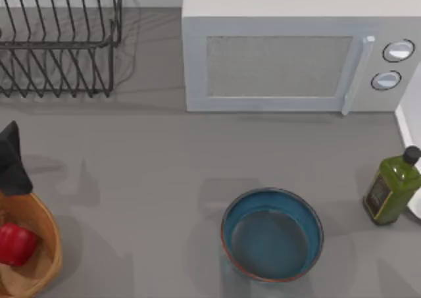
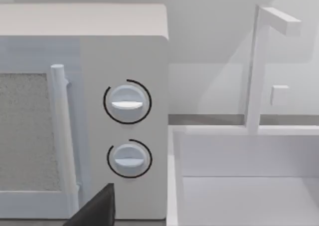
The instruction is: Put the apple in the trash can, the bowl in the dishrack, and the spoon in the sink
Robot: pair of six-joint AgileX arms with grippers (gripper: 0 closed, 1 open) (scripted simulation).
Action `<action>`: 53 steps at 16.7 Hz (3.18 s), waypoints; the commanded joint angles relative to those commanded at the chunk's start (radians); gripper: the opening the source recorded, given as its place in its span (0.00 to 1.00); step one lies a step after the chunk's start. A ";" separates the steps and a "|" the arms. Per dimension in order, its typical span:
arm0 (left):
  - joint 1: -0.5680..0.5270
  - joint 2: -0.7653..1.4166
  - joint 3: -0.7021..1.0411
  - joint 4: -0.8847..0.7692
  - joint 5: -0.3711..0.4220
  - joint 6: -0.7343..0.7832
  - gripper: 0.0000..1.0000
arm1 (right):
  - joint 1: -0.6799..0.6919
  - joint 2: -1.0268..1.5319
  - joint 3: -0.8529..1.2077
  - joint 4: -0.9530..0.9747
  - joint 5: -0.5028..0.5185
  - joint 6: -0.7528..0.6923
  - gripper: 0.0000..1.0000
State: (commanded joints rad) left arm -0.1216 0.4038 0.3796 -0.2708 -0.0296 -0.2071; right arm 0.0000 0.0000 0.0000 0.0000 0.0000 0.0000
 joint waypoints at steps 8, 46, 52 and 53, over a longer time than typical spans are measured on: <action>-0.292 0.741 0.769 -0.499 -0.018 -0.350 1.00 | 0.000 0.000 0.000 0.000 0.000 0.000 1.00; -0.970 2.042 1.687 -0.927 0.035 -0.850 1.00 | 0.000 0.000 0.000 0.000 0.000 0.000 1.00; -0.949 2.039 1.653 -0.890 0.035 -0.832 1.00 | 0.000 0.000 0.000 0.000 0.000 0.000 1.00; -0.949 2.039 1.653 -0.890 0.035 -0.832 0.92 | 0.000 0.000 0.000 0.000 0.000 0.000 1.00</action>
State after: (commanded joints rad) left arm -1.0710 2.4429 2.0328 -1.1604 0.0059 -1.0388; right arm 0.0000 0.0000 0.0000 0.0000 0.0000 0.0000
